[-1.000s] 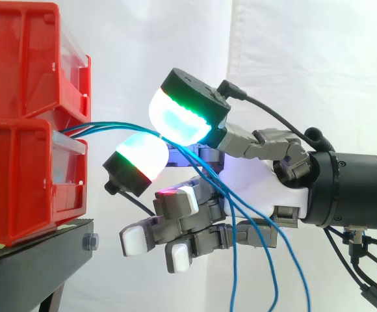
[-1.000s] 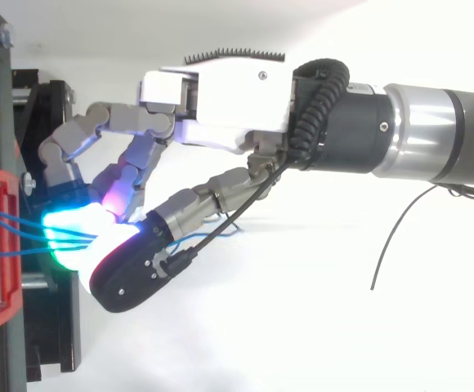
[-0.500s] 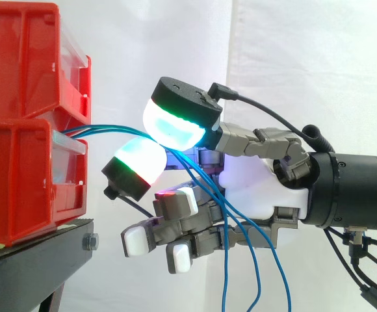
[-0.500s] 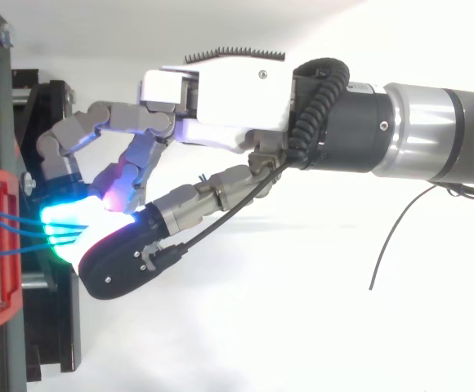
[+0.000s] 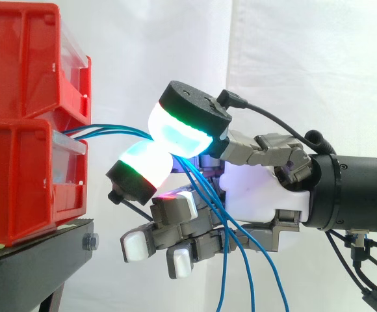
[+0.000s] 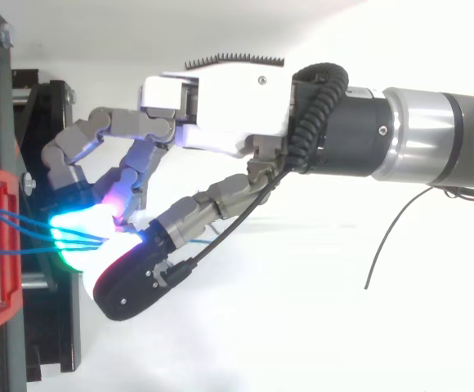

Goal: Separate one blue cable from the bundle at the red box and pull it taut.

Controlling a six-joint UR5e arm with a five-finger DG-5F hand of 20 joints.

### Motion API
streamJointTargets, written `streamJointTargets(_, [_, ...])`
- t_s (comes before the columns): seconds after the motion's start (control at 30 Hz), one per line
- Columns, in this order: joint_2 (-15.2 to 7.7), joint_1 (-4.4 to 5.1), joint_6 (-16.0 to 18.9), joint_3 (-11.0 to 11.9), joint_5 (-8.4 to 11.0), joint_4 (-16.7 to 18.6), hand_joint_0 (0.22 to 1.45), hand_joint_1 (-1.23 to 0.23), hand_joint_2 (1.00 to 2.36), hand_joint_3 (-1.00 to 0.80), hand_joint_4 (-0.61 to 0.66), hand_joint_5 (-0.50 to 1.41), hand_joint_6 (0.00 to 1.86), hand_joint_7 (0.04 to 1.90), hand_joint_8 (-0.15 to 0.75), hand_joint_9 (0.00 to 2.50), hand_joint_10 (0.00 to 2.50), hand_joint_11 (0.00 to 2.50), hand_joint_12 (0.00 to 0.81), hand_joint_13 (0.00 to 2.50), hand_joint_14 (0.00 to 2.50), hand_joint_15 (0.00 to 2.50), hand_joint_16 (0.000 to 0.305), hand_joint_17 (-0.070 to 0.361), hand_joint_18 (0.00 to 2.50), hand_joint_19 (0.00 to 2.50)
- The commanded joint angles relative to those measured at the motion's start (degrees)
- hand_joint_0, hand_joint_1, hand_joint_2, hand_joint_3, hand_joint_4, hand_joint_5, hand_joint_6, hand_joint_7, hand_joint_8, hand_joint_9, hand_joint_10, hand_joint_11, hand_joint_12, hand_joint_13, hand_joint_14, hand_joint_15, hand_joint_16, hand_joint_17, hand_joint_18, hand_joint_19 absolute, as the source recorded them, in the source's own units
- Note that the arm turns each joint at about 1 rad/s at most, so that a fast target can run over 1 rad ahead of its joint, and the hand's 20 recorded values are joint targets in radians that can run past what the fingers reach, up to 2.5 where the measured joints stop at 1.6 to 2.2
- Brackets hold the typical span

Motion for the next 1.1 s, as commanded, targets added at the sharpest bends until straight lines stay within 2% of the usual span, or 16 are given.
streamJointTargets(0.0, [0.05, 0.03, 0.0, -0.02, 0.08, -0.01, 0.81, -0.92, 1.0, -0.5, -0.05, -0.16, 0.91, 1.38, 0.326, 1.14, 0.02, 1.22, 0.349, 0.83, 0.02, 0.53, 0.044, 0.099, 0.87, 0.76])
streamJointTargets(0.2, [-0.04, 0.12, 0.0, -0.02, 0.08, -0.01, 0.69, -0.91, 1.0, -0.5, 0.06, -0.15, 0.91, 1.26, 0.327, 1.18, 0.02, 1.23, 0.35, 0.86, 0.02, 0.54, 0.044, 0.098, 0.9, 0.77])
streamJointTargets(0.5, [0.05, 0.12, 0.0, -0.02, -0.09, -0.01, 0.51, -0.86, 1.0, -0.5, 0.08, -0.14, 0.89, 1.2, 0.345, 1.21, 0.02, 1.23, 0.369, 0.88, 0.02, 0.55, 0.048, 0.109, 0.94, 0.76])
streamJointTargets(0.73, [0.05, -0.15, 0.09, -0.02, -0.18, -0.01, 0.49, -0.78, 1.0, -0.5, 0.09, -0.13, 0.87, 1.13, 0.356, 1.22, 0.02, 1.19, 0.376, 0.89, 0.02, 0.55, 0.05, 0.113, 0.95, 0.76])
streamJointTargets(0.8, [0.05, -0.23, 0.09, -0.02, -0.18, -0.01, 0.5, -0.69, 1.0, -0.5, 0.09, -0.13, 0.87, 1.13, 0.347, 1.22, 0.02, 1.19, 0.373, 0.89, 0.02, 0.55, 0.049, 0.111, 0.95, 0.77])
streamJointTargets(0.9, [0.05, -0.23, 0.26, -0.02, -0.18, -0.01, 0.52, -0.63, 1.0, -0.5, 0.09, -0.13, 0.86, 1.13, 0.342, 1.23, 0.02, 1.17, 0.364, 0.89, 0.02, 0.55, 0.048, 0.108, 0.94, 0.79])
streamJointTargets(1.07, [0.05, -0.32, 0.26, -0.02, -0.18, -0.54, 0.57, -0.59, 1.0, -0.5, 0.09, -0.13, 0.85, 1.14, 0.327, 1.23, 0.03, 1.16, 0.357, 0.89, 0.02, 0.56, 0.046, 0.102, 0.93, 0.81])
